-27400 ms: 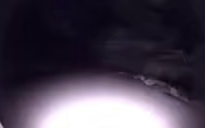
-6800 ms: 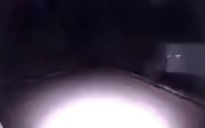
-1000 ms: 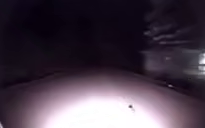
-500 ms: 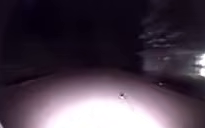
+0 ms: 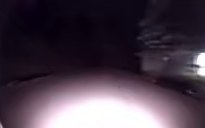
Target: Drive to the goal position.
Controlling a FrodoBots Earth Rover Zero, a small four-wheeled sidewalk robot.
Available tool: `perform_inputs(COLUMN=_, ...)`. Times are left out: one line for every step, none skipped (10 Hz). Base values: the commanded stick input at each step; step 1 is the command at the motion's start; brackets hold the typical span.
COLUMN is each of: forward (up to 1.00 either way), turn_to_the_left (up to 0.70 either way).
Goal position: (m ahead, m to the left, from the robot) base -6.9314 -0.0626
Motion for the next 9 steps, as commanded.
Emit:
perform_inputs(forward=-1.00, turn_to_the_left=0.00)
perform_inputs(forward=-1.00, turn_to_the_left=0.00)
perform_inputs(forward=-1.00, turn_to_the_left=0.00)
perform_inputs(forward=-1.00, turn_to_the_left=0.00)
perform_inputs(forward=-1.00, turn_to_the_left=0.00)
perform_inputs(forward=-1.00, turn_to_the_left=0.00)
perform_inputs(forward=-1.00, turn_to_the_left=0.00)
perform_inputs(forward=-1.00, turn_to_the_left=0.00)
perform_inputs(forward=-1.00, turn_to_the_left=0.00)
